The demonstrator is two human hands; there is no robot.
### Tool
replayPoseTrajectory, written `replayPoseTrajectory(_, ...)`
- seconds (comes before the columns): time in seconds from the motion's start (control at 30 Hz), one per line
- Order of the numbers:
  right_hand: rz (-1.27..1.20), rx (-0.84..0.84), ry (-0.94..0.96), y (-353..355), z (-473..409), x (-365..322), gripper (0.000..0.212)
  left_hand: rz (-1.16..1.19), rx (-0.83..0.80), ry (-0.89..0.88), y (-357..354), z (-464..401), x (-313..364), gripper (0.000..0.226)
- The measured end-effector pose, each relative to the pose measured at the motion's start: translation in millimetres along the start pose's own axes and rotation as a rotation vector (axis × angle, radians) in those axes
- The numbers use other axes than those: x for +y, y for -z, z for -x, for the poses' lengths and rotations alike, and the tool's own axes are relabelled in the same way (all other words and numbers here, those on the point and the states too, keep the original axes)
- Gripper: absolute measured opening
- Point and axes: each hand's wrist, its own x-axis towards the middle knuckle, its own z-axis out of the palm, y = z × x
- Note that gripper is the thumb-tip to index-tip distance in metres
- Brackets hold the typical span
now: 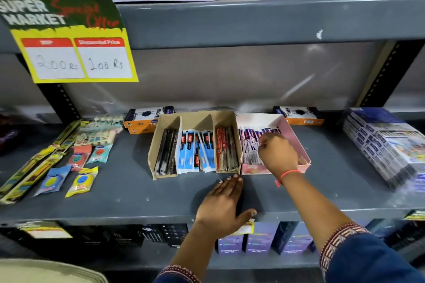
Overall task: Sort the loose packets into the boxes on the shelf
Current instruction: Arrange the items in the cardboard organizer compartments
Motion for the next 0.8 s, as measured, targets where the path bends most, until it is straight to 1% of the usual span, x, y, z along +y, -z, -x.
replayPoseTrajectory(0.2,-0.135,0.052,0.113,-5,20,-42,0.030,-0.036,0.019,0.072,6,25,-27,0.102)
replayPoseTrajectory(0.3,-0.174,0.050,0.165,-8,29,-64,0.031,-0.042,0.067,0.111,9,39,-47,0.094)
replayPoseTrajectory(0.33,-0.169,0.046,0.178,-10,32,-72,0.031,-0.034,0.082,0.126,11,45,-53,0.095)
replayPoseTrajectory(0.43,-0.158,0.028,0.237,-19,41,-93,0.033,-0.019,0.087,0.156,16,60,-68,0.110)
replayPoseTrajectory(0.5,-0.100,-0.014,0.289,-27,48,-106,0.036,0.018,0.079,0.206,21,67,-77,0.110)
replayPoseTrajectory(0.57,0.024,-0.100,0.341,-37,54,-115,0.040,0.017,0.042,0.235,25,72,-84,0.099)
replayPoseTrajectory(0.63,0.170,-0.198,0.363,-47,60,-123,0.045,-0.008,0.058,0.245,25,75,-91,0.087)
replayPoseTrajectory(0.67,0.234,-0.234,0.364,-52,61,-126,0.045,-0.007,0.066,0.250,25,75,-92,0.085)
replayPoseTrajectory(0.73,0.331,-0.280,0.347,-60,62,-129,0.042,0.002,0.071,0.257,25,76,-93,0.085)
replayPoseTrajectory(0.8,0.381,-0.323,0.308,-67,59,-130,0.039,0.029,0.076,0.262,24,76,-93,0.091)
